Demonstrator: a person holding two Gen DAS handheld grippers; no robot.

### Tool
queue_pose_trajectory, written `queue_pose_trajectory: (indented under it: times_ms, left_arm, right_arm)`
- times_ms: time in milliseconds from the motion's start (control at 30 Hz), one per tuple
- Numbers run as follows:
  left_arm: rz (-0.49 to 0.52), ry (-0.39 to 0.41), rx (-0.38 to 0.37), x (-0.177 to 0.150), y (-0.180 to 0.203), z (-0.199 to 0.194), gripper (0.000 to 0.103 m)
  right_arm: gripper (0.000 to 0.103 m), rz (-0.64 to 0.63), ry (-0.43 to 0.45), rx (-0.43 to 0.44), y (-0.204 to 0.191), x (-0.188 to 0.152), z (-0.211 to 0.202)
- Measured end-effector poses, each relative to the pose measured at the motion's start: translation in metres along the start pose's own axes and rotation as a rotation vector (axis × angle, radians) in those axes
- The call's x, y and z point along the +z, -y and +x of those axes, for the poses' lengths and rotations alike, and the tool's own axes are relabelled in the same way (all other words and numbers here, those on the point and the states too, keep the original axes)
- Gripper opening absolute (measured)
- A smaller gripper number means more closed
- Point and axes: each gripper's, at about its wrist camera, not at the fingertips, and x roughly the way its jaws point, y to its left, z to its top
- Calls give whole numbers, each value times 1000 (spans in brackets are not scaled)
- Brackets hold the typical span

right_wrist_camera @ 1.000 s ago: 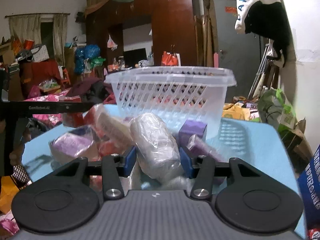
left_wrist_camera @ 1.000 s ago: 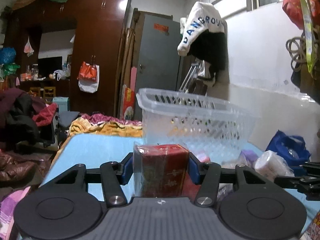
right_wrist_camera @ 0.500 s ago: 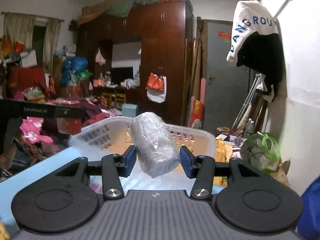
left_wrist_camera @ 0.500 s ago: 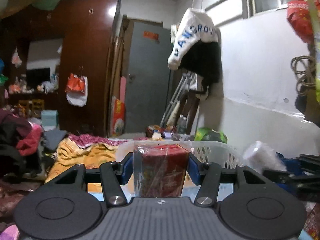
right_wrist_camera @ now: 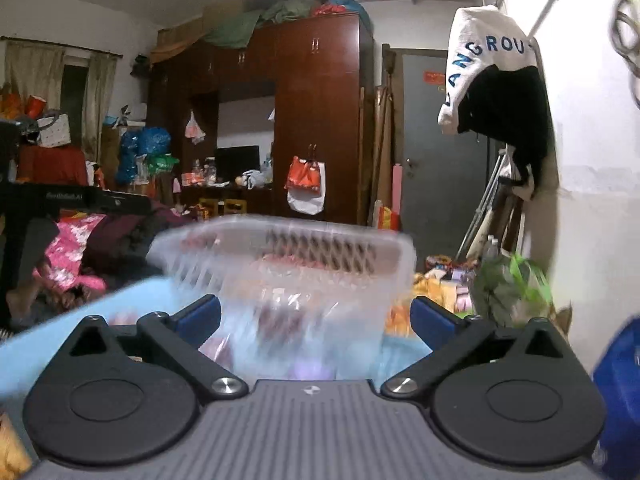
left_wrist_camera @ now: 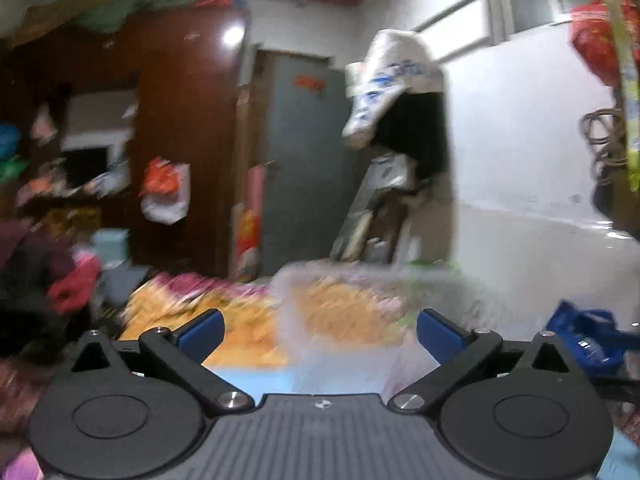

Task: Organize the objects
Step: 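Carry both items over the white basket and open both tools, then grasp the black-and-white wrapped box with the left tool while the right grasps a clear plastic bag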

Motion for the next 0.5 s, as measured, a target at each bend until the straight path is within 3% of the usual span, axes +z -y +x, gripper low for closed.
queue_pose_trajectory:
  times_ms: [67,200,333,500]
  left_arm:
    - [4,8,-7,-26,-6,-25,102]
    - [15,15,5,-67,-3,-69,102]
    - [23,-19,-8,-97,8,-86,99]
    - [60,-62,5,-110,15,-80,94]
  right_arm:
    - [103,37,-22,-31,-1,-27,-16]
    - [99,120,-64,2,-1,-67,-33]
    - [88,122,-107,41,0,-71,-23]
    - [84,91,-147,38,-10,-72,-10]
